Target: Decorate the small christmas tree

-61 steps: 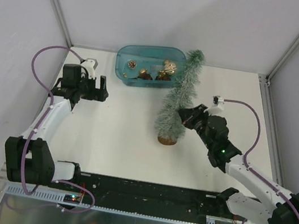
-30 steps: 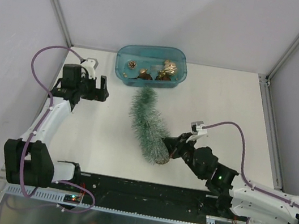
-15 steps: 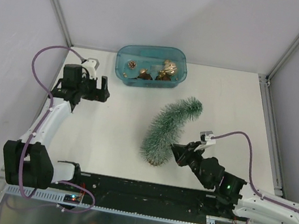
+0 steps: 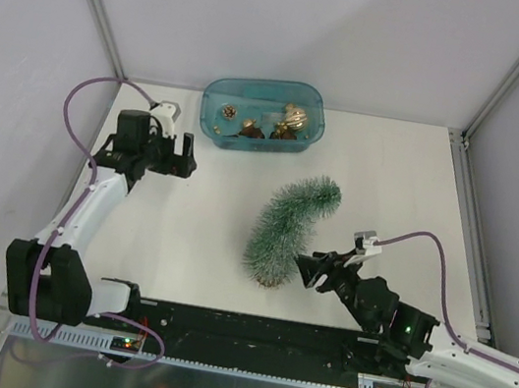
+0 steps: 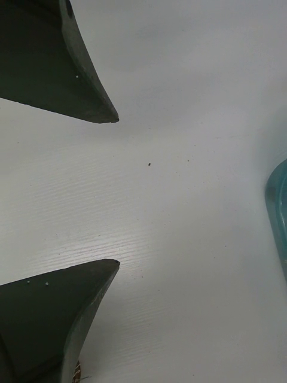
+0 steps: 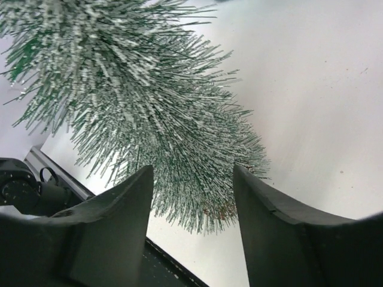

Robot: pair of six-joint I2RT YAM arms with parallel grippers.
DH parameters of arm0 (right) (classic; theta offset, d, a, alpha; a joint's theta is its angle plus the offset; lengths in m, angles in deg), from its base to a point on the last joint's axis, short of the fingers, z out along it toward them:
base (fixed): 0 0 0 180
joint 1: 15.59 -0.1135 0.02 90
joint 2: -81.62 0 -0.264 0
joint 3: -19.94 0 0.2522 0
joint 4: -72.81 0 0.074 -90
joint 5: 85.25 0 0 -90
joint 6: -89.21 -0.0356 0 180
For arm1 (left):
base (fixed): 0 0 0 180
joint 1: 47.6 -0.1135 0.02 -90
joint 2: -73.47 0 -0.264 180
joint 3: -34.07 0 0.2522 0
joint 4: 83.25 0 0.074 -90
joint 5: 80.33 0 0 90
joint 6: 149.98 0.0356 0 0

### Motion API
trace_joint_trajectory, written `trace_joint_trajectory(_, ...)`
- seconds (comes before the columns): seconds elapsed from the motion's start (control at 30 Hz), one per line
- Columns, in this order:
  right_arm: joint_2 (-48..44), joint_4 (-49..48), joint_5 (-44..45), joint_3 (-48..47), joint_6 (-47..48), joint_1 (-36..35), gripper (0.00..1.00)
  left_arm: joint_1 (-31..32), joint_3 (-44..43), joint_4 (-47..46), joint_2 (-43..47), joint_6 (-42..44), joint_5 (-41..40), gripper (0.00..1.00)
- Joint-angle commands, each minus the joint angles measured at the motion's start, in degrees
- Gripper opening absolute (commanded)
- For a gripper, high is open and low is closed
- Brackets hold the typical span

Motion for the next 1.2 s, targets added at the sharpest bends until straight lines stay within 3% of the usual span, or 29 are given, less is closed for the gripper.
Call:
trace_joint_trajectory(0.0,-2.6,5.1,1.3,-2.4,1.5,-1.0,0.64,2.0,-5.5,-0.4,-2.1,-0.1,0.4,1.00)
trace_joint_trajectory(0.17,-6.1,12.7,3.2,-7.6,2.3,-1.7,0.71,6.5,-13.2,-0.4,-7.9,1.9,0.5,1.00)
trace_joint_trajectory(0.43,-13.4,25.1,10.1,-14.3,3.4,-1.7,0.75,13.3,-29.8,-0.4,-24.8,3.5,1.7,1.00)
trace_joint_trajectory(0.7,-12.4,27.8,16.9,-16.9,7.6,1.0,0.59,17.8,-47.2,-0.5,-43.4,7.3,5.7,1.00)
trace_joint_trajectory(0.83,-9.9,27.1,11.9,-17.3,8.4,7.6,0.57,19.1,-52.8,-0.5,-48.8,10.3,6.6,0.99)
trace_joint_trajectory(0.97,-6.9,25.2,-1.1,-17.5,9.1,20.2,0.57,20.0,-56.1,-0.4,-52.4,12.6,4.8,0.96)
trace_joint_trajectory(1.17,-3.4,22.3,-22.4,-17.5,8.4,40.8,0.56,20.5,-58.3,-0.5,-55.3,13.8,3.6,0.79)
